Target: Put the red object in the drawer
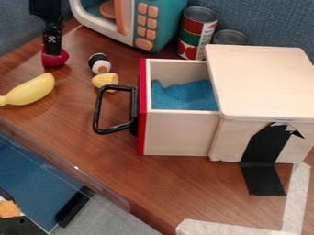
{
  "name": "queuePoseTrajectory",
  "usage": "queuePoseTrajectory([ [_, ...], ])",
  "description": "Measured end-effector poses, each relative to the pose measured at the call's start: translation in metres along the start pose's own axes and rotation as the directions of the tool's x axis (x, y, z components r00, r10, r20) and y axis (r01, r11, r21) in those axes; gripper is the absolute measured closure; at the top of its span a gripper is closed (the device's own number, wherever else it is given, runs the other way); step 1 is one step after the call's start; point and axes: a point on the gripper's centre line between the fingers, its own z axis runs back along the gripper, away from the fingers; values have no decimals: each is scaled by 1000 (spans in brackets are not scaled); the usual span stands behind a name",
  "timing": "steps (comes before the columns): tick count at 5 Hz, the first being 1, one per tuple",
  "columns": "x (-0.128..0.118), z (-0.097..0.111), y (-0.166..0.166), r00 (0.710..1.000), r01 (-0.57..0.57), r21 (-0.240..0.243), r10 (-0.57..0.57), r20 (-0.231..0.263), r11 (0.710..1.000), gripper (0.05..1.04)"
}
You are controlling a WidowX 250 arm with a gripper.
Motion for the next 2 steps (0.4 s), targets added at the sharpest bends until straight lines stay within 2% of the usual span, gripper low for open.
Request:
queuePoseTrajectory([
  [1,4,-2,-2,1000,-17,-8,17,17,1000,83],
  [2,11,-20,-2,998,-30,10,30,50,999,83],
])
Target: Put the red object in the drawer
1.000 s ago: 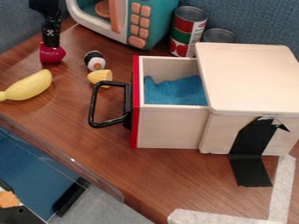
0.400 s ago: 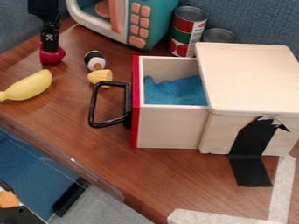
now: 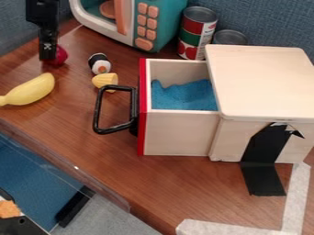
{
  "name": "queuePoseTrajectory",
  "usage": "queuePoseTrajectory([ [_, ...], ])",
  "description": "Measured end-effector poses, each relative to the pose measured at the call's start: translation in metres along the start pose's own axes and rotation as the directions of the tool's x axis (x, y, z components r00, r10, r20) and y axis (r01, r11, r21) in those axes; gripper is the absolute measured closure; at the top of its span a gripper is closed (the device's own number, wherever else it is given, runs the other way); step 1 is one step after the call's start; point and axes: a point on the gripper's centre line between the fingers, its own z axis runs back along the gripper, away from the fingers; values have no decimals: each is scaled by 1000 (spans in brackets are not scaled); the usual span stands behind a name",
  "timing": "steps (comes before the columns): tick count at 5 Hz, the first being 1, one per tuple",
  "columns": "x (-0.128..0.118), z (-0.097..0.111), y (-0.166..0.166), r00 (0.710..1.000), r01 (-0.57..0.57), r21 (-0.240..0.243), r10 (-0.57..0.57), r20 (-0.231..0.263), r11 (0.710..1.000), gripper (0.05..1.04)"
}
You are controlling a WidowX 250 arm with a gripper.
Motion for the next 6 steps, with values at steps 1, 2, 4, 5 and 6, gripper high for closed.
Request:
queuePoseTrajectory([
  [1,5,-7,-1,999,-39,44,38,16,998,83],
  [2,3,-9,2,1000,-14,71,14,0,997,139],
  [4,-4,-3,7,995,86,47,-83,-60,995,255],
  [5,-11,35,14,970,174,-8,-173,-170,985,255],
  [6,-28,82,31,907,316,-120,-337,-254,941,255],
])
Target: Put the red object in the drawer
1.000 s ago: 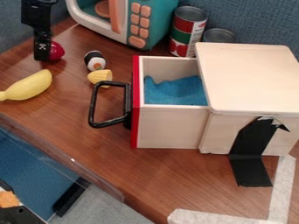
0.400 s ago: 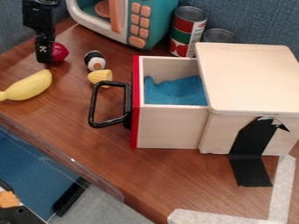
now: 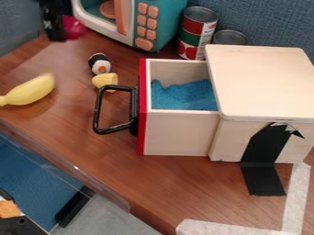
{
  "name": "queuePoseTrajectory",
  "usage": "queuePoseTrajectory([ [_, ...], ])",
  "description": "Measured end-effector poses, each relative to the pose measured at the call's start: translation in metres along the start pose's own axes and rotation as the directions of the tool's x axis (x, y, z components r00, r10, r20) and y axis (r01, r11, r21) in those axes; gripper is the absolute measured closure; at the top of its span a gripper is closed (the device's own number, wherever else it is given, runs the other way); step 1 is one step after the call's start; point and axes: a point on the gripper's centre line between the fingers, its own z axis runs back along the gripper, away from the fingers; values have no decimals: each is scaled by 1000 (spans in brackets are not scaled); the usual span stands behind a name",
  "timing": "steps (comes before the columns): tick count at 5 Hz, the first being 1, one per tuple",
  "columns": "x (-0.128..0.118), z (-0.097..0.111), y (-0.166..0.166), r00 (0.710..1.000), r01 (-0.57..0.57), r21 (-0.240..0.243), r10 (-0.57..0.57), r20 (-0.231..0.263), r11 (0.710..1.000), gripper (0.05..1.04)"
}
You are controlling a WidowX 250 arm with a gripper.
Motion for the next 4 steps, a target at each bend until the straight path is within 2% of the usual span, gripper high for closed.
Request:
queuePoseTrajectory([
  [1,-29,22,10,992,120,-41,-121,-30,992,255],
  [2,-61,31,26,973,222,-43,-225,-58,974,255],
  [3,-87,36,40,956,287,-43,-289,-53,957,255],
  [4,-103,34,50,946,319,-33,-320,-54,947,255],
])
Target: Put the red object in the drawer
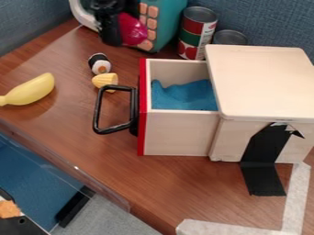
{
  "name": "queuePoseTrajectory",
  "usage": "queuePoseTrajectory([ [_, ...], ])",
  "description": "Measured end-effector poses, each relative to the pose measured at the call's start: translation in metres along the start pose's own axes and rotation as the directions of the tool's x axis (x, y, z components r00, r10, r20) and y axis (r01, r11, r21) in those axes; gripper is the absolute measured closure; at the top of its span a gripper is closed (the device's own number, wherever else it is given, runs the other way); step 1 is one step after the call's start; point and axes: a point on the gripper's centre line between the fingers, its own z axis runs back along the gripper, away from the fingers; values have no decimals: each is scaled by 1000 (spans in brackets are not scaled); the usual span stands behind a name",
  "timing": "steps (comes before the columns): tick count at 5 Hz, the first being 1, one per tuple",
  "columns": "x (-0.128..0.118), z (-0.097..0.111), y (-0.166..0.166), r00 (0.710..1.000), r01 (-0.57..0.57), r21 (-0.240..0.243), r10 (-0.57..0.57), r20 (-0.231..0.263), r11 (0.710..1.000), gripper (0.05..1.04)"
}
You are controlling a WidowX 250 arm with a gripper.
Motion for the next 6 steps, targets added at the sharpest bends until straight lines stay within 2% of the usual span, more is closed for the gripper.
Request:
queuePoseTrajectory([
  [2,-52,10,6,997,70,4,-70,-22,998,255],
  [3,-78,15,8,995,90,-11,-90,-33,996,255],
  [4,-88,16,9,994,109,-15,-109,-4,994,210],
  [5,-86,10,6,995,102,-14,-102,16,995,57],
  [6,-72,19,-2,993,115,-33,-114,15,993,73],
])
